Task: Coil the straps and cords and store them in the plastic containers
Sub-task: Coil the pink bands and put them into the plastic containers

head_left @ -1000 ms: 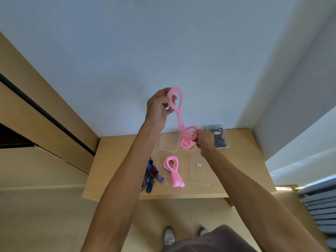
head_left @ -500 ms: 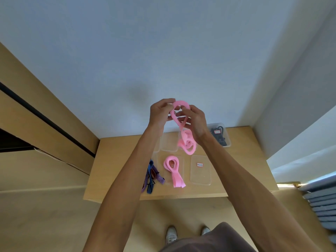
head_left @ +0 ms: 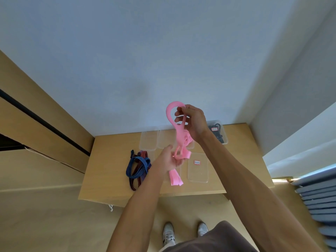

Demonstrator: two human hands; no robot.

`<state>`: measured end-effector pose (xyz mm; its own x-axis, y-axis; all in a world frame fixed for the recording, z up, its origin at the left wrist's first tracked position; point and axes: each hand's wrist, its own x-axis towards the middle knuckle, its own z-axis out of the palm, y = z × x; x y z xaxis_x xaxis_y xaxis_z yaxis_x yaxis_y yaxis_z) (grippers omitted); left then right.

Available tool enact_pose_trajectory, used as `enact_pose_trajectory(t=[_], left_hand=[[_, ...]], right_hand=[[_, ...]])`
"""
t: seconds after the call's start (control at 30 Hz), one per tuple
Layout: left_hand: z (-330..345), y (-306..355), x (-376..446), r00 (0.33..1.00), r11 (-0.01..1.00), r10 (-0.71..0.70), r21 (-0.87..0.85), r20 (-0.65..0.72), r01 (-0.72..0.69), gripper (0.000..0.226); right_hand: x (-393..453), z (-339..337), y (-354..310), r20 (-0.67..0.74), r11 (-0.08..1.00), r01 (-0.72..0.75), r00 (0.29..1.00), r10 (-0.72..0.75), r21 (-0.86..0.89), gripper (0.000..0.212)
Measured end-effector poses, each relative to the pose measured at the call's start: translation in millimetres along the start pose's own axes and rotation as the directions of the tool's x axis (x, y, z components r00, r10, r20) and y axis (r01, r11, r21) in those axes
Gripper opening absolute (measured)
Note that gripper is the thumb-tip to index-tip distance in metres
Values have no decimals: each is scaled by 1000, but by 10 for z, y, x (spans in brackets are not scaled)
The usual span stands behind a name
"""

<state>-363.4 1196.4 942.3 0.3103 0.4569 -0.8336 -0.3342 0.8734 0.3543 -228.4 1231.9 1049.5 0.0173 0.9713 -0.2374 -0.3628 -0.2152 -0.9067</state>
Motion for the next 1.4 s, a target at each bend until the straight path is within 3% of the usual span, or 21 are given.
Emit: enact_pose_trajectory(t=[0.1,0.17,0.23,0.37,0.43,0.5,0.6,0.7,0.77,0.83,0.87,0.93,1.03,1.13,1.2,1.3,1.4], left_hand=[[34,128,50,996,975,81,211,-40,-70,12],[41,221,43,994,910,94,411,-60,-62,14],[54,256,40,994,814,93,579,-50,-47,26],[13,199,109,989,530,80,846,-121,61,31],[-19,181,102,984,559,41,821,-171,119,26],[-25,183,78,984,682,7,721,-176,124,18],[-30,196,67,986,890,116,453,-123,-48,23],[-22,264,78,966,964,220,182,-138,-193,24],[-14,310,74,944,951,288,165,-157,-263,24],[9,369,52,910,888,399,294,-112,-353,4],[23,396,15,899,852,434,354,-61,-387,16],[56,474,-51,881,796,472,412,38,-444,35],[102,573,-144,835,696,530,485,149,-529,25],[171,606,-245,814,674,556,480,170,-561,23],[220,611,-276,825,716,547,429,145,-550,22],[293,594,-332,855,804,492,291,165,-519,25],[346,506,-357,834,728,527,420,164,-543,12]], right_hand=[[-20,-90,86,-36,999,-34,999,35,34,23],[-28,-148,119,-41,993,-43,998,48,105,29],[-33,-197,121,-48,984,-53,997,62,172,35],[-19,-239,77,-111,969,-41,991,70,244,32],[-15,-264,57,-128,964,-28,990,64,263,31],[-17,-297,55,-139,961,-25,988,65,274,31],[-14,-325,90,-136,960,-53,986,93,275,28],[9,-334,151,-112,959,-104,984,138,264,28],[32,-349,198,-94,974,-148,982,166,173,25],[56,-371,253,-107,982,-186,978,181,-38,17],[65,-390,288,-129,968,-193,977,173,-161,15],[85,-423,369,-166,903,-169,980,110,-395,16],[107,-444,484,-214,753,-145,977,6,-642,16],[113,-428,525,-261,749,-123,963,-69,-652,16],[106,-420,509,-303,743,-105,943,-136,-661,21],[85,-413,477,-317,724,-41,915,-250,-689,12],[35,-377,454,-274,751,20,924,-266,-660,7]])
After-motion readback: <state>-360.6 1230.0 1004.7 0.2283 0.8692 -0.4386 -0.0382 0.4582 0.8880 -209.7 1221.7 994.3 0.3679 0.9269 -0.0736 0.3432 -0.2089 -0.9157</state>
